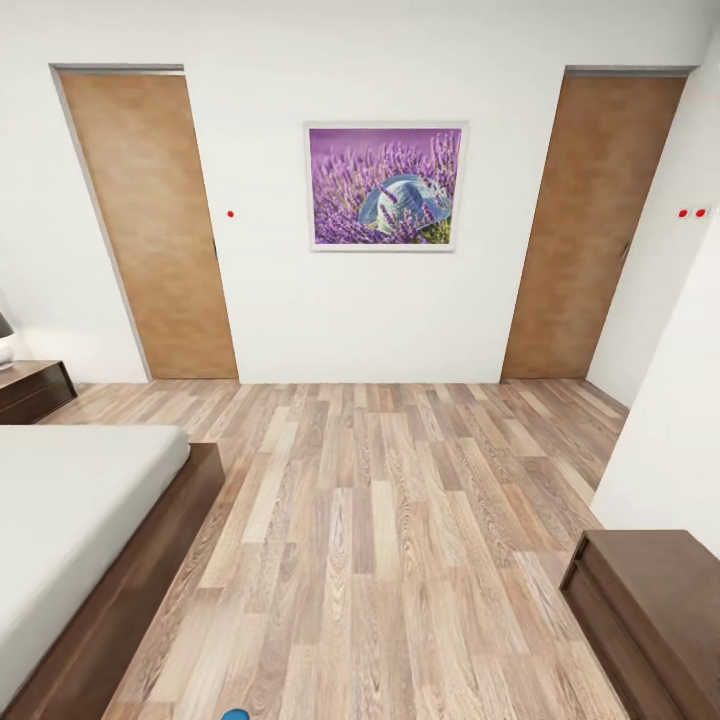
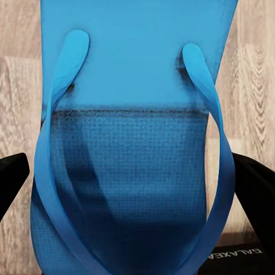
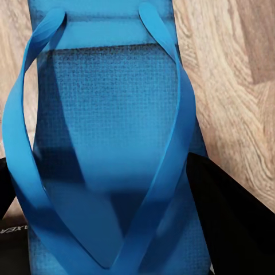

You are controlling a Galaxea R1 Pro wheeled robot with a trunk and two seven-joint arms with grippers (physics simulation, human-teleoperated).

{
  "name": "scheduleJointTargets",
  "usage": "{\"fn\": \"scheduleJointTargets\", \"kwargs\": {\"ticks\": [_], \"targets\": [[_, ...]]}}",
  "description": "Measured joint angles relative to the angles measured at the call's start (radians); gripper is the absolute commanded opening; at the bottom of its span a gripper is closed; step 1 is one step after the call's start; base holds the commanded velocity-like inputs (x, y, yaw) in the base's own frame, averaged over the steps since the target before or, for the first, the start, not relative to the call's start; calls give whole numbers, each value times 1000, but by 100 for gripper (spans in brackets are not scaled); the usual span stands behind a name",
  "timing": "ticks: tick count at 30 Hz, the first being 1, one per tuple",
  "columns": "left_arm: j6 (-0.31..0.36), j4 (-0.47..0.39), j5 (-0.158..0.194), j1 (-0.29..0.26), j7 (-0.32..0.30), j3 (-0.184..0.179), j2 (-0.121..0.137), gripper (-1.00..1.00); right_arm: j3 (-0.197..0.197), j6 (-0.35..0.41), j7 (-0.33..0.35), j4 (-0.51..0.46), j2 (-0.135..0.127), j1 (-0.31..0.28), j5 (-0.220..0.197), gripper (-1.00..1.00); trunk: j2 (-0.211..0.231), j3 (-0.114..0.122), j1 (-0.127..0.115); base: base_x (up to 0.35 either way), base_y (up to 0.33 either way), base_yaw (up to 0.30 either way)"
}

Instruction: In the bedroom, move the book from the bed onto either nightstand, and place the two sandals side by side next to the bed.

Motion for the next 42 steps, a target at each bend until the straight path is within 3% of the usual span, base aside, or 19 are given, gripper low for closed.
{"fn": "scheduleJointTargets", "kwargs": {"ticks": [15, 24, 28, 33, 42], "targets": [[-2, -1, 1, -1, 0, 2, 3, -100, -5, 0, 0, -5, -6, 0, -4, -100, 0, 0, 0, 5, 0, 0], [0, -9, 1, -1, 2, 7, 3, -100, -2, -1, 0, -10, -10, 0, -4, -100, 0, 0, -1, 262, 0, 0], [1, -63, 3, -3, 19, 11, 3, -100, -6, -1, -1, -45, -9, -1, -5, -100, 0, 0, -1, 317, 0, 0], [3, -174, 4, -3, 56, 10, 3, -100, -5, 10, -2, -157, -8, -1, -2, -100, 0, 0, -1, 319, 0, 0], [3, -195, 2, -2, 101, 5, 2, -100, -7, 0, 0, -180, -11, -1, -3, -100, 0, 0, -1, 319, 0, 0]]}}
